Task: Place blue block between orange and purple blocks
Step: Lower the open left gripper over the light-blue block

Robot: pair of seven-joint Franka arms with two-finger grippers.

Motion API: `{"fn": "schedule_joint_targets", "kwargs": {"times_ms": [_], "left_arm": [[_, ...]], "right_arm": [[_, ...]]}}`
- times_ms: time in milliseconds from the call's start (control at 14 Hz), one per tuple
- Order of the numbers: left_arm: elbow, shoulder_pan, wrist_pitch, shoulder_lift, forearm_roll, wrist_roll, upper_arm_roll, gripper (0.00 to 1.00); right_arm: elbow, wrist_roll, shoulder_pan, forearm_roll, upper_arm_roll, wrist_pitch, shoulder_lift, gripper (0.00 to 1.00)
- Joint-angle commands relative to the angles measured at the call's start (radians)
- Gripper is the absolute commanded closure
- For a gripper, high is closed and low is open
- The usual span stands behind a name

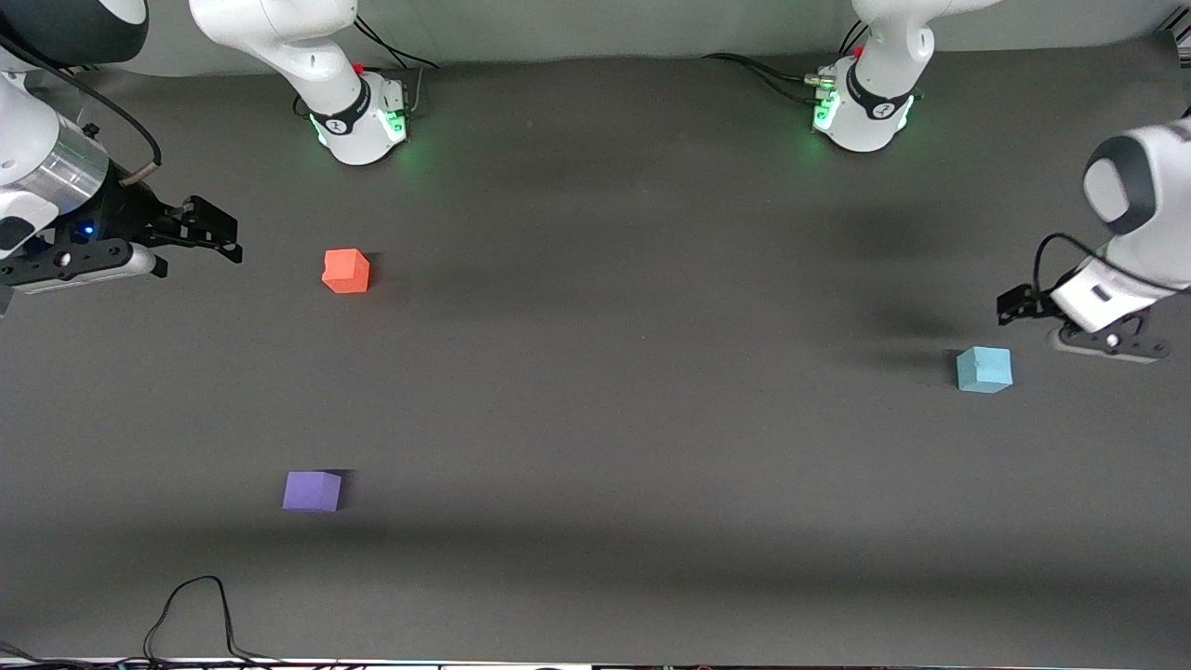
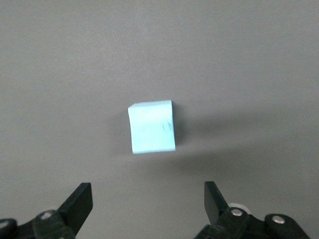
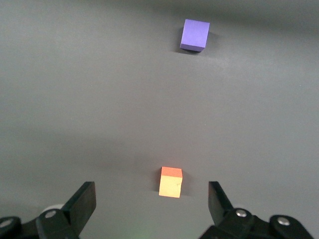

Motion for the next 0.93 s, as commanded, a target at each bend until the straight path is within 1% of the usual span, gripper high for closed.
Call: {"fn": "schedule_joint_targets", "kwargs": {"times_ms": [0,143,357,643,786,857], "left_arm": [[0.000,0.005,0.110,0.094,0.010,0.007,-0.003,0.00],[-0.019,0.005,0.198,0.146,0.010,0.007,-0.003,0.00],[-0.018,-0.001,0.278,0.221,0.009,0.007,-0.004,0.00],[-0.001,0.002,0.286,0.263,0.006,0.007,-0.004,0.00],[-0.001,0.005,0.281,0.263,0.003,0.007,-0.004,0.13],[-0.001,0.007,0.278,0.261,0.001,0.007,-0.004,0.24]], "right_arm": [[0.000,-0.022,0.011,0.021,-0.013,-0.005,-0.003,0.00],[0.000,-0.022,0.013,0.021,-0.013,-0.004,-0.003,0.00],[0.000,-0.022,0.013,0.021,-0.013,-0.002,-0.002,0.00],[-0.001,-0.022,0.013,0.021,-0.013,-0.003,-0.002,0.00],[-0.001,-0.022,0.013,0.021,-0.013,-0.003,-0.002,0.00],[-0.001,-0.022,0.013,0.021,-0.013,-0.003,-0.002,0.00]]}}
